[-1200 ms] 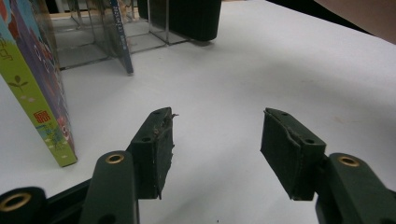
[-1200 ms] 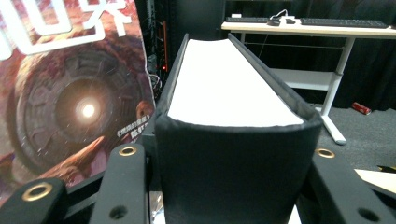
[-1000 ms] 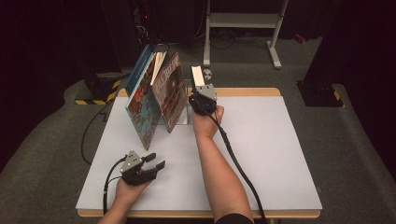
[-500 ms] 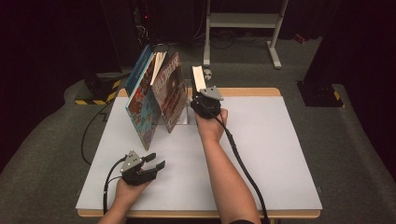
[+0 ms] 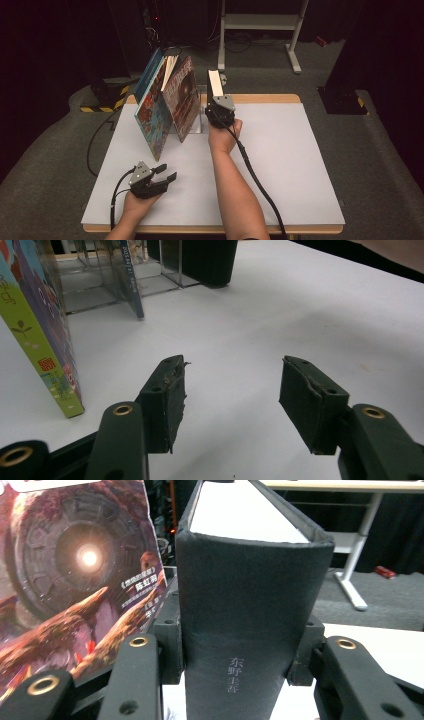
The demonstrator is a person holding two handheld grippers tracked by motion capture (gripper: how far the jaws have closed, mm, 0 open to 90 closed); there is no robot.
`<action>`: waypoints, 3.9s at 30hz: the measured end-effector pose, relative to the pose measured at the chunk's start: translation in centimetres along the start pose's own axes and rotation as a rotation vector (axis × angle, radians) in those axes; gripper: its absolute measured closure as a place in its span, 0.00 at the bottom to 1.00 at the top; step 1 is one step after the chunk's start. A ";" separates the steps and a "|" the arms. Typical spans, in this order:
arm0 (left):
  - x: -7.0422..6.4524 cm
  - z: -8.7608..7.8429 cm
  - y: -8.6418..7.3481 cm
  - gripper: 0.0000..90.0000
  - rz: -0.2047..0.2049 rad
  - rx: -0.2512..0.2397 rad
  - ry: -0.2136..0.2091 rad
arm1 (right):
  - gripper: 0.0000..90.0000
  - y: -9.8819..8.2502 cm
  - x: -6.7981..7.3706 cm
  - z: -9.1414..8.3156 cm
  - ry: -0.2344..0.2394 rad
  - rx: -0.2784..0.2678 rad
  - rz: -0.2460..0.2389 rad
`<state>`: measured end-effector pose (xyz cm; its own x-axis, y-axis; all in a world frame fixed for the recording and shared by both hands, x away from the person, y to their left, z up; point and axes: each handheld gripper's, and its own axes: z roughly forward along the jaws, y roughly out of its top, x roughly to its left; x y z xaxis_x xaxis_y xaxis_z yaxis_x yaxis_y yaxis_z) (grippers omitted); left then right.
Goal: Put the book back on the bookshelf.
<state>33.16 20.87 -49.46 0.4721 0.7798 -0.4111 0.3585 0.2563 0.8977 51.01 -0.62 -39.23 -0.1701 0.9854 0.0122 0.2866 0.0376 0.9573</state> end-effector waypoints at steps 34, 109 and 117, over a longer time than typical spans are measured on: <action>0.0 0.0 0.0 0.49 -0.002 -0.002 -0.002 | 0.52 0.0 1.3 0.9 -0.080 -0.023 -0.003; 4.5 -2.3 0.4 0.30 0.154 0.224 0.344 | 0.11 -13.0 -22.3 -14.5 0.251 0.365 -0.091; 8.5 -4.3 1.9 0.17 -0.070 0.170 0.377 | 0.11 -14.6 -24.0 -14.3 0.184 0.493 -0.042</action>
<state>34.39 30.47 -50.62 0.1255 0.9262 -0.3554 0.5220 0.2430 0.8176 37.43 -27.20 -49.33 -0.3409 0.9375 0.0702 0.6783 0.1936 0.7088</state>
